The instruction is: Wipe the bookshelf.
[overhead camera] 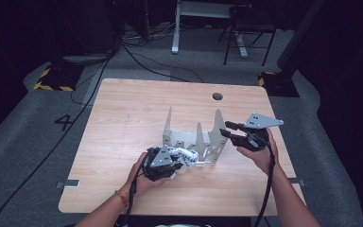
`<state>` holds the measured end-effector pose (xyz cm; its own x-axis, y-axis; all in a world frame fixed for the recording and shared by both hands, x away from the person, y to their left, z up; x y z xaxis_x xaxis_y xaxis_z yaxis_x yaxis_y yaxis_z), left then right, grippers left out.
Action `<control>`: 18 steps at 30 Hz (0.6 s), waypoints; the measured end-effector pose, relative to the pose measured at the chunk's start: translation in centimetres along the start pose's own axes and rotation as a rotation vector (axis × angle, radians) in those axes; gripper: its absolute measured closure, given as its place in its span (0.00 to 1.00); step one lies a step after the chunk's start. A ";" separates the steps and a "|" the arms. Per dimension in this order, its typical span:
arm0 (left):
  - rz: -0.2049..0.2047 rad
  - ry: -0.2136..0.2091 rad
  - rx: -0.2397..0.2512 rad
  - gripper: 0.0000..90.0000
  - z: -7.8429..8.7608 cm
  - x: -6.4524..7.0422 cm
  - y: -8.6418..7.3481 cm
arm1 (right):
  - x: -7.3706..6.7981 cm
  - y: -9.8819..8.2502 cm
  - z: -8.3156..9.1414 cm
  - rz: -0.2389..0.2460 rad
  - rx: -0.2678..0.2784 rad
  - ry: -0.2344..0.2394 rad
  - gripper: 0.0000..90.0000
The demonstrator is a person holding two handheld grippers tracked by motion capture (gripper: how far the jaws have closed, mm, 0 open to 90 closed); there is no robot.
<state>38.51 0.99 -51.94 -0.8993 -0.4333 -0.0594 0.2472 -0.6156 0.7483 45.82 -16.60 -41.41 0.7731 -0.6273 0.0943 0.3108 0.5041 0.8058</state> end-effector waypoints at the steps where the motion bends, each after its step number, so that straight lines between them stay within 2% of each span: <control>1: 0.003 0.004 0.006 0.82 -0.1 0.1 0.2 | 0.0 0.0 0.0 0.000 -0.003 -0.006 0.69; 3: 0.012 0.000 0.020 0.82 -0.2 0.3 0.5 | -0.1 0.0 0.1 0.000 -0.008 0.000 0.70; 6: 0.004 0.033 0.026 0.82 -0.3 0.3 0.8 | -0.4 -0.1 0.6 -0.016 -0.002 0.025 0.74; 10: 0.005 0.066 0.041 0.82 0.3 -0.3 1.2 | -0.7 -0.2 1.0 -0.017 -0.022 0.017 0.77; 12: 0.009 0.069 0.053 0.82 0.7 -0.6 1.4 | -0.9 -0.2 1.1 -0.017 -0.029 0.019 0.76; 15: 0.011 0.074 0.078 0.82 1.8 -1.2 1.8 | -1.1 -0.4 1.4 -0.013 -0.041 0.021 0.71; 18: 0.025 0.093 0.117 0.82 3.5 -2.1 2.3 | -1.1 -0.3 2.0 -0.007 -0.029 0.011 0.58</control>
<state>39.69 2.76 -47.82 -0.8545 -0.5104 -0.0964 0.2209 -0.5250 0.8220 43.76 -17.27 -40.54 0.7767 -0.6244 0.0823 0.3322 0.5171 0.7888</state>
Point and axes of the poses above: each handheld gripper's, and its own axes: z roughly backward along the jaws, y roughly out of its top, x roughly to its right, the point moved 10 cm from there along -z, roughly forward along the jaws, and after that the axes turned 9 degrees about -x, right-handed, at the moved point
